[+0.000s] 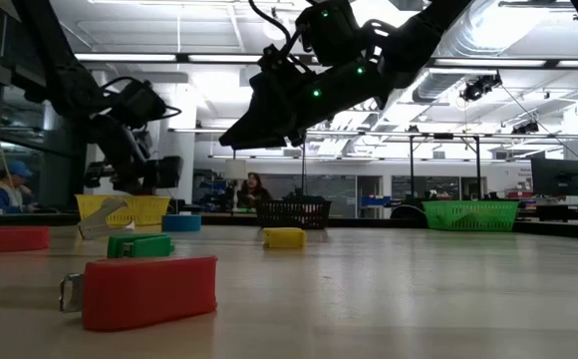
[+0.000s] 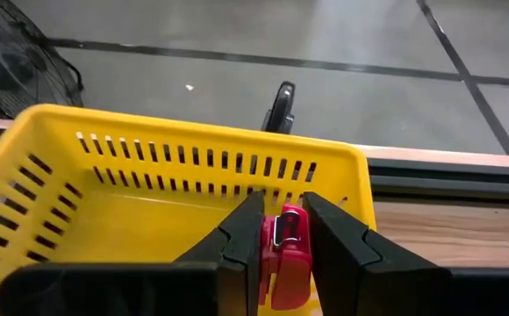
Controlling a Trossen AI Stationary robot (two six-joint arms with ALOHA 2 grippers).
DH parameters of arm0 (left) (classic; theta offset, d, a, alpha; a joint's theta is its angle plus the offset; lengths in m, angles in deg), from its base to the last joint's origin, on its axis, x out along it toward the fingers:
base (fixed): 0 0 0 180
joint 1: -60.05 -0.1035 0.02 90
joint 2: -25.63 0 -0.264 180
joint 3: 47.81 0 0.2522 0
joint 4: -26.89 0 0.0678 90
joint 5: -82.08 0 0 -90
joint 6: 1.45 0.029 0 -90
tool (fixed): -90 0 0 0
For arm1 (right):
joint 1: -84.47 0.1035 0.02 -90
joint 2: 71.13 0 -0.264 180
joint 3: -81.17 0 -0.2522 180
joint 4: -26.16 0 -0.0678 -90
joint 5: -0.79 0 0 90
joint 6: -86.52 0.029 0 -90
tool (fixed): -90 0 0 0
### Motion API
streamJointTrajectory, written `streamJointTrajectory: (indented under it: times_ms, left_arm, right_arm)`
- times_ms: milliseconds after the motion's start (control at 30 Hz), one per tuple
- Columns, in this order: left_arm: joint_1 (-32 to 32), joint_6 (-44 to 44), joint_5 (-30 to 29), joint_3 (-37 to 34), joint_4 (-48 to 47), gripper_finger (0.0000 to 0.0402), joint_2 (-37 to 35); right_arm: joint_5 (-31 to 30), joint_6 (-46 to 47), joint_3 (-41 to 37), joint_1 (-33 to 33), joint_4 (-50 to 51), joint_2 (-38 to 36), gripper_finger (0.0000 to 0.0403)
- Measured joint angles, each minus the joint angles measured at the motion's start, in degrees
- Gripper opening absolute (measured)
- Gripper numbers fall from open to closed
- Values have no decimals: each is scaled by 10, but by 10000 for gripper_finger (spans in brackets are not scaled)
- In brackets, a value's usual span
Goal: Pick and place Stapler, Stapler remover, tape
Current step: Put the top right red stapler into the yellow bin, then put the blue tape into the green bin
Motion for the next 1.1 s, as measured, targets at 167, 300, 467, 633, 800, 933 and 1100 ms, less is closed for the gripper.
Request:
streamJointTrajectory:
  times_ms: [167, 300, 467, 633, 800, 933, 1100]
  left_arm:
    - [0, -2, 5, 2, -1, 77, 2]
    - [0, 0, 11, 2, -6, 93, 2]
    - [0, 5, 13, 2, -8, 119, 2]
    - [0, 8, 14, 2, -8, 138, 2]
    - [0, 24, 34, 1, -4, 143, -2]
    - [0, 56, 69, 1, -4, 143, -21]
    - [0, 106, 172, 1, -13, 143, -49]
  right_arm:
    - [0, 0, 0, 0, 3, 0, 211]
    - [0, 0, 0, -1, 3, 0, 211]
    - [0, 0, 0, -1, 4, 0, 211]
    - [0, 0, 0, -1, 5, 0, 211]
    - [0, -2, 0, -1, 13, 0, 211]
    - [0, -2, 0, -1, 19, 0, 211]
    - [-5, -4, 0, -3, 26, 0, 211]
